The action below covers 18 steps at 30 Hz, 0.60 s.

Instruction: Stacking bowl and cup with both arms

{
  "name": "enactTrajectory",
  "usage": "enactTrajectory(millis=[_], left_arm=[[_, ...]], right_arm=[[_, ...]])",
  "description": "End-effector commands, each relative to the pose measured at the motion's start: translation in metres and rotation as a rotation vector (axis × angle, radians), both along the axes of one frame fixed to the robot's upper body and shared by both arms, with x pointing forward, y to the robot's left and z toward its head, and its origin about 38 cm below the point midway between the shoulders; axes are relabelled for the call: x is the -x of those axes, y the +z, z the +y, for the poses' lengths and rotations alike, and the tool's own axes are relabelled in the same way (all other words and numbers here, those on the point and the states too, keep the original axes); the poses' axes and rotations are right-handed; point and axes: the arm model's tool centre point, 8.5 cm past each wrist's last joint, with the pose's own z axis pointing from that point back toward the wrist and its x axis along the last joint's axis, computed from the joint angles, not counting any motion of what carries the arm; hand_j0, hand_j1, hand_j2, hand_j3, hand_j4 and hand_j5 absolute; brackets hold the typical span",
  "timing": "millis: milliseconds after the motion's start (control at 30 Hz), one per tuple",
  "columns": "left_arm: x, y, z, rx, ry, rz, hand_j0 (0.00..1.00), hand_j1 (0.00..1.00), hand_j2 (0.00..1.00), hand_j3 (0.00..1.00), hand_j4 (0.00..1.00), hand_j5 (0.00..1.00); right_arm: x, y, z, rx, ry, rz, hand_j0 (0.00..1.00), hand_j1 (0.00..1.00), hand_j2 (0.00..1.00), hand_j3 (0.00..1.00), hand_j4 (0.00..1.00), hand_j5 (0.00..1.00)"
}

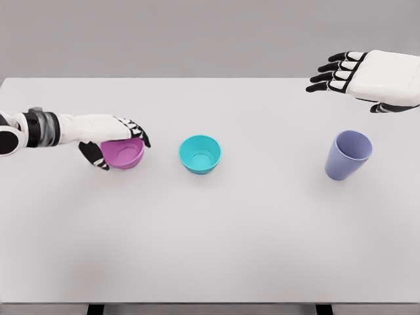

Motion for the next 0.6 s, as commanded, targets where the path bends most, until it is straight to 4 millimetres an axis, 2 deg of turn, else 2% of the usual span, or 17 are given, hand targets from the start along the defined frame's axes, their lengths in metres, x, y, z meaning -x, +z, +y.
enactTrajectory(millis=[0, 567], left_arm=[[0.003, 0.004, -0.006, 0.009, -0.019, -0.008, 0.65, 0.65, 0.65, 0.65, 0.65, 0.65], [0.012, 0.043, -0.043, 0.041, -0.141, -0.096, 0.65, 0.65, 0.65, 0.65, 0.65, 0.65]], right_arm=[[0.0, 0.001, 0.0, -0.004, -0.002, 0.001, 1.0, 1.0, 1.0, 1.0, 1.0, 1.0], [0.0, 0.0, -0.002, 0.0, -0.005, 0.004, 1.0, 1.0, 1.0, 1.0, 1.0, 1.0]])
